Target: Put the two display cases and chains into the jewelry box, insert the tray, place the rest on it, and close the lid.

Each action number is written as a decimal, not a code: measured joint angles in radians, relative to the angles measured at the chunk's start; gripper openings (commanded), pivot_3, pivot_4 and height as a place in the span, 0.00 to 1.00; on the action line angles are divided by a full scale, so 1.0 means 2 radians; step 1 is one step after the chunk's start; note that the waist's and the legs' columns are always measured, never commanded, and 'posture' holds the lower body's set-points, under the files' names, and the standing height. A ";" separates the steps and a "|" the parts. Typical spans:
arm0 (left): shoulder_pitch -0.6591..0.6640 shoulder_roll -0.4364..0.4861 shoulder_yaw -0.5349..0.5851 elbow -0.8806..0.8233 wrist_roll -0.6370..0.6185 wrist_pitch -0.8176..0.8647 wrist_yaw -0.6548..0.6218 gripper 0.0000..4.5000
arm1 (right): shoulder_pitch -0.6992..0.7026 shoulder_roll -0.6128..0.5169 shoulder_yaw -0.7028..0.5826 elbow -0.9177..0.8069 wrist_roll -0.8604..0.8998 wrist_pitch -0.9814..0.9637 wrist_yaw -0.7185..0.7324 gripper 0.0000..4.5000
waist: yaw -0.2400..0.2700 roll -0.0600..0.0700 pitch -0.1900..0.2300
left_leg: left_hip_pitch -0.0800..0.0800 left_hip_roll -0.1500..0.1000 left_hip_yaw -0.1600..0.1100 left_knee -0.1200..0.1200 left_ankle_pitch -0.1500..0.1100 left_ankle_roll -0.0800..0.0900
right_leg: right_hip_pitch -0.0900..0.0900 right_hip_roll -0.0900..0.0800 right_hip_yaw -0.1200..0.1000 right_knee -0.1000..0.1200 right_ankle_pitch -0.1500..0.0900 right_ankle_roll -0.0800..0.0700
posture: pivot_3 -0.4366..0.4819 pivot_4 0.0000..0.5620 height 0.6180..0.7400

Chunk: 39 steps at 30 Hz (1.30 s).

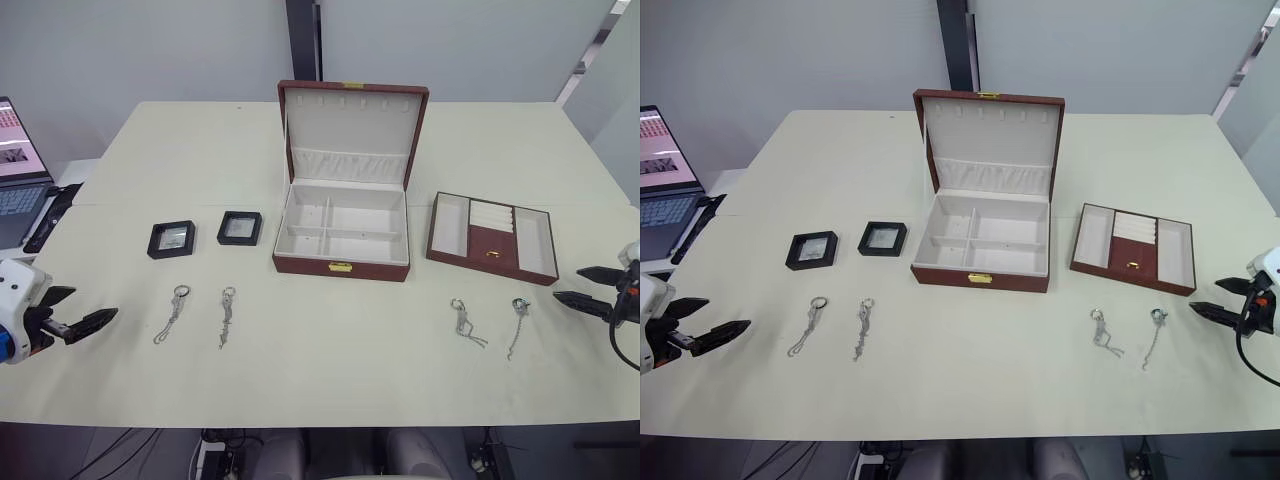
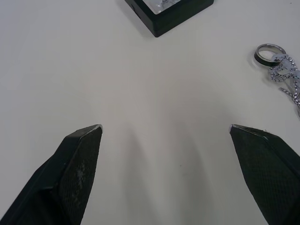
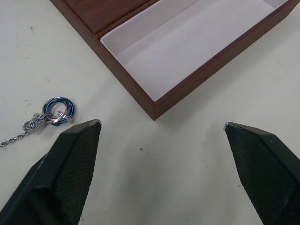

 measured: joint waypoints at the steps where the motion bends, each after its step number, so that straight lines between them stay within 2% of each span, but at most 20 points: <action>1: -0.006 -0.004 0.000 -0.002 -0.002 0.003 0.005 1.00 | 0.000 0.000 -0.010 -0.004 0.010 0.008 -0.005 0.99 | 0.000 0.000 0.000 | 0.000 0.000 0.000 0.000 0.000 0.000 | 0.000 0.000 0.000 0.000 0.000 0.000 | 0.48 0.27 1.00; 4: -0.025 -0.015 0.000 -0.015 -0.016 0.027 0.020 1.00 | -0.003 0.005 -0.042 -0.043 0.038 0.042 -0.016 0.99 | 0.000 0.000 0.000 | 0.000 0.000 0.000 0.000 0.000 0.000 | 0.000 0.000 0.000 0.001 0.000 0.000 | 0.48 0.27 1.00; 9: -0.084 -0.040 -0.002 -0.072 -0.053 0.078 0.046 1.00 | -0.004 0.042 -0.065 -0.169 0.095 0.124 -0.049 0.99 | 0.001 0.000 0.000 | 0.000 0.000 -0.001 0.001 0.000 0.000 | 0.000 0.000 0.000 0.001 0.000 0.000 | 0.48 0.27 1.00; 11: -0.115 -0.050 -0.021 -0.089 -0.055 0.089 0.061 0.91 | -0.005 0.067 -0.065 -0.221 0.111 0.156 -0.075 1.00 | 0.001 0.000 0.000 | 0.000 0.000 -0.001 0.001 0.000 0.000 | 0.000 0.000 0.000 0.001 0.000 0.000 | 0.48 0.27 1.00; 13: -0.145 -0.073 -0.050 -0.097 -0.051 0.090 0.074 0.80 | -0.013 0.092 -0.051 -0.259 0.112 0.171 -0.098 0.86 | 0.003 0.000 0.000 | 0.000 0.000 -0.001 0.001 0.000 0.000 | 0.000 0.000 0.000 0.002 0.000 0.000 | 0.48 0.27 1.00; 14: -0.147 -0.082 -0.071 -0.106 -0.052 0.090 0.076 0.76 | -0.016 0.099 -0.037 -0.275 0.115 0.176 -0.102 0.82 | 0.002 0.000 0.000 | -0.001 0.000 0.000 0.001 0.000 0.000 | -0.001 0.000 0.000 0.002 0.000 0.000 | 0.48 0.27 1.00; 16: -0.200 -0.123 -0.120 -0.093 -0.023 0.093 0.099 0.66 | -0.042 0.131 -0.002 -0.294 0.083 0.181 -0.146 0.69 | 0.005 0.000 0.000 | -0.001 0.000 -0.001 0.002 0.000 0.000 | -0.001 0.000 0.000 0.002 0.000 0.000 | 0.48 0.27 1.00; 17: -0.221 -0.146 -0.154 -0.093 -0.011 0.089 0.102 0.60 | -0.060 0.153 0.035 -0.308 0.067 0.181 -0.160 0.62 | 0.005 0.000 0.000 | -0.001 0.000 -0.001 0.004 0.000 0.000 | -0.001 0.000 0.000 0.003 0.000 0.000 | 0.48 0.27 1.00; 20: -0.247 -0.178 -0.208 -0.083 0.010 0.081 0.106 0.38 | -0.080 0.180 0.086 -0.319 0.037 0.185 -0.184 0.42 | 0.005 0.000 0.000 | -0.003 0.000 -0.001 0.005 0.000 0.000 | -0.002 0.001 0.000 0.004 0.000 0.000 | 0.48 0.27 1.00; 23: -0.262 -0.189 -0.221 -0.052 0.027 0.072 0.112 0.17 | -0.086 0.187 0.102 -0.319 0.016 0.199 -0.207 0.25 | 0.005 0.000 0.000 | -0.011 0.000 -0.001 0.008 0.001 -0.002 | -0.011 0.001 0.000 0.007 0.000 0.000 | 0.48 0.27 1.00; 26: -0.284 -0.206 -0.232 -0.030 0.039 0.064 0.120 0.00 | -0.095 0.205 0.118 -0.318 0.002 0.209 -0.223 0.09 | 0.005 0.000 0.000 | -0.011 0.000 -0.001 0.009 0.001 -0.002 | -0.011 0.001 0.000 0.008 0.000 0.000 | 0.48 0.27 1.00; 27: -0.295 -0.215 -0.236 -0.022 0.045 0.061 0.121 0.00 | -0.102 0.216 0.126 -0.318 -0.004 0.212 -0.230 0.02 | 0.005 0.000 0.000 | -0.011 0.000 -0.001 0.009 0.001 -0.002 | -0.011 0.001 0.000 0.008 0.000 0.000 | 0.48 0.27 1.00; 28: -0.299 -0.219 -0.240 -0.021 0.046 0.058 0.122 0.00 | -0.104 0.222 0.131 -0.318 -0.006 0.212 -0.233 0.00 | 0.004 0.000 0.000 | -0.011 0.000 -0.001 0.009 0.001 -0.002 | -0.011 0.001 0.000 0.008 0.000 0.000 | 0.48 0.27 1.00; 39: -0.308 -0.252 -0.257 -0.020 0.054 0.052 0.119 0.00 | -0.118 0.253 0.153 -0.311 -0.028 0.230 -0.245 0.00 | 0.004 0.000 0.000 | -0.011 0.000 -0.001 0.009 0.001 -0.002 | -0.011 0.001 0.000 0.008 0.000 0.000 | 0.48 0.27 1.00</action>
